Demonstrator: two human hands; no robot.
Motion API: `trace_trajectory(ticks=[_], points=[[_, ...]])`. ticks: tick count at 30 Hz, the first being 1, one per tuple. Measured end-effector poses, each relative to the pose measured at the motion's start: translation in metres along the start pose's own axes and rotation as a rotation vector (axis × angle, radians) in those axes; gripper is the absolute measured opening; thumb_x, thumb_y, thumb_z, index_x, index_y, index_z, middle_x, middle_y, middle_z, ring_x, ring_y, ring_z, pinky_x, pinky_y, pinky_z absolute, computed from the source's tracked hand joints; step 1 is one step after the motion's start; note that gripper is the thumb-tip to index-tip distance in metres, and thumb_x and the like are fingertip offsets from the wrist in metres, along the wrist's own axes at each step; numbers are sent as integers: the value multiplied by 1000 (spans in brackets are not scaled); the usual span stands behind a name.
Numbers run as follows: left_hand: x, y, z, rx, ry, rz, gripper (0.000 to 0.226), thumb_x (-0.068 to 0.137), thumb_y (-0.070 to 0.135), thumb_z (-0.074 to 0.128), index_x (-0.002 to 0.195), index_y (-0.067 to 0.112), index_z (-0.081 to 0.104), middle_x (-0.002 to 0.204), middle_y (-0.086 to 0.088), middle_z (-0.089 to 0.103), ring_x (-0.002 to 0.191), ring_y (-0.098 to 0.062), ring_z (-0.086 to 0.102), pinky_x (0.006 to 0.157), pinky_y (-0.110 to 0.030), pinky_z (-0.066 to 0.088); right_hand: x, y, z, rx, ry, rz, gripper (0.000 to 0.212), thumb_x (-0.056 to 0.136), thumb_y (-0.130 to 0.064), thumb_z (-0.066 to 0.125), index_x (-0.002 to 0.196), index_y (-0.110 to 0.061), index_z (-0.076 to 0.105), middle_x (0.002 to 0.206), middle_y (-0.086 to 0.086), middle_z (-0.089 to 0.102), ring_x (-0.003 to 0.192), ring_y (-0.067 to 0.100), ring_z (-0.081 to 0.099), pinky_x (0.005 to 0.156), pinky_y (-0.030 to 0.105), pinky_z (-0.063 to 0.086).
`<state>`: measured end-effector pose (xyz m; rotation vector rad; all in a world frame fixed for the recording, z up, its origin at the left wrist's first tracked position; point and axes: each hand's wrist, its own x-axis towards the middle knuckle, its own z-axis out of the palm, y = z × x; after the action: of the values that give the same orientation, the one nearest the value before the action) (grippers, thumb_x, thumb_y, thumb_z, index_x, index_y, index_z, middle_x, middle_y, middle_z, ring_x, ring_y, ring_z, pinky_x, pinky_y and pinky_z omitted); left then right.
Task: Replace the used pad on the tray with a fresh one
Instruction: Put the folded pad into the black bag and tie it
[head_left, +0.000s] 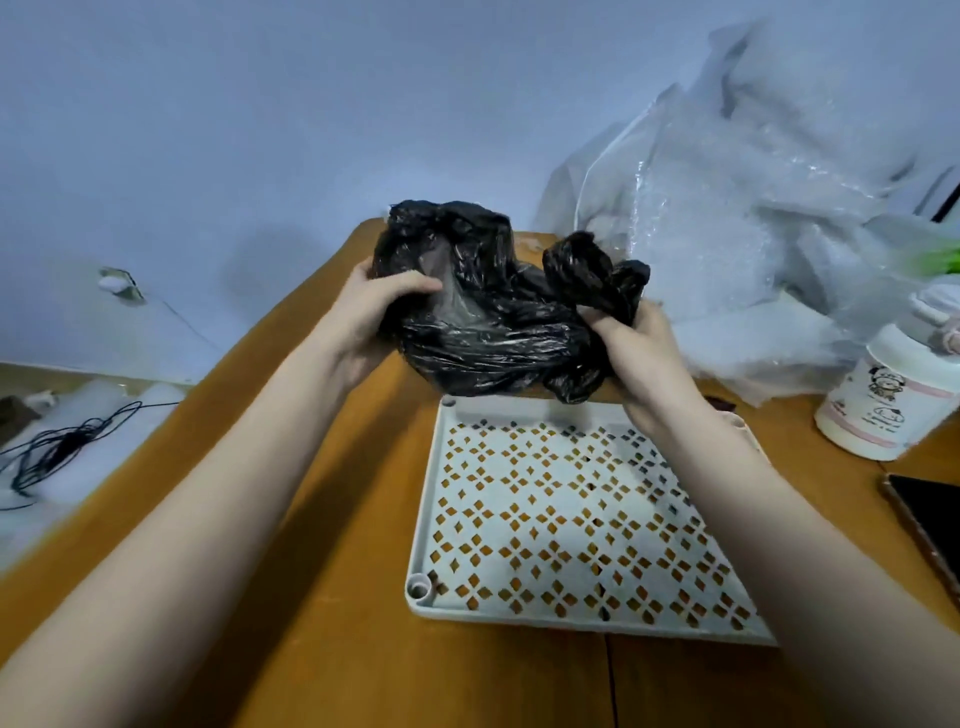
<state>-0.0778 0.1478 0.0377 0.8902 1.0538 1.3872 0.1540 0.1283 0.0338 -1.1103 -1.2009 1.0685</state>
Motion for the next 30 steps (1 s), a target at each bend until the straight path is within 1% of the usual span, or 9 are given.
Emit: trace_trajectory(ticks=[3, 7, 10, 15, 19, 22, 25, 27, 30], points=[[20, -3, -11, 86, 136, 54, 78, 61, 0, 72, 132, 3, 41, 117, -18, 61, 91, -24, 67, 64, -28, 56, 14, 5, 28, 40, -31, 10, 23, 91, -12, 56, 114, -15, 60, 117, 6, 66, 110, 22, 62, 98, 43, 49], [59, -1, -31, 277, 265, 141, 57, 76, -1, 62, 127, 15, 44, 108, -3, 60, 101, -23, 61, 66, -27, 52, 30, 15, 64, 55, -106, 27, 12, 90, -15, 57, 97, -24, 61, 107, -1, 68, 105, 16, 63, 99, 41, 48], [93, 6, -48, 353, 317, 181, 56, 79, -1, 60, 130, 16, 44, 120, -6, 57, 105, -23, 60, 72, -22, 52, 46, 25, 93, 42, -164, 39, 11, 89, -17, 57, 96, -22, 63, 104, 1, 70, 104, 16, 64, 99, 41, 48], [134, 16, -65, 437, 210, 228, 71, 82, 11, 66, 142, 19, 29, 118, -7, 50, 100, -23, 61, 89, -32, 51, 72, 45, 134, -3, -215, 53, 17, 93, -16, 49, 99, -28, 60, 108, -2, 66, 111, 19, 59, 104, 46, 43], [153, 8, -74, 755, 98, 285, 59, 82, 29, 60, 136, 15, 39, 128, -7, 52, 115, -20, 54, 91, -18, 47, 83, 57, 155, -25, -319, 105, 36, 94, -10, 49, 129, -19, 47, 128, 2, 57, 122, 17, 50, 110, 37, 37], [163, -12, -86, 998, 125, 390, 56, 71, 41, 53, 117, 9, 58, 121, -17, 60, 118, -34, 54, 100, -40, 45, 82, 60, 158, -188, -517, 139, 25, 89, -18, 57, 109, -32, 54, 123, -3, 59, 117, 14, 53, 108, 35, 37], [164, -25, -82, 1025, 85, 373, 41, 93, 33, 44, 123, 8, 58, 131, -10, 58, 124, -24, 50, 102, -26, 34, 81, 59, 151, -223, -595, 167, 14, 94, -35, 46, 100, -44, 54, 112, -16, 57, 105, 2, 52, 104, 28, 36], [167, -33, -75, 1077, 81, 237, 42, 100, 36, 36, 132, 15, 53, 141, -3, 50, 130, -20, 44, 101, -22, 29, 81, 55, 143, -249, -626, 178, 38, 89, -57, 36, 119, -42, 54, 128, -16, 53, 117, 4, 48, 109, 29, 30], [173, -49, -72, 1340, -100, 47, 67, 92, 58, 37, 148, 23, 26, 157, -8, 23, 144, -27, 22, 117, -43, 16, 79, 50, 136, -408, -695, 175, 78, 72, -75, 23, 135, -35, 46, 148, -9, 38, 135, 12, 33, 108, 27, 19]])
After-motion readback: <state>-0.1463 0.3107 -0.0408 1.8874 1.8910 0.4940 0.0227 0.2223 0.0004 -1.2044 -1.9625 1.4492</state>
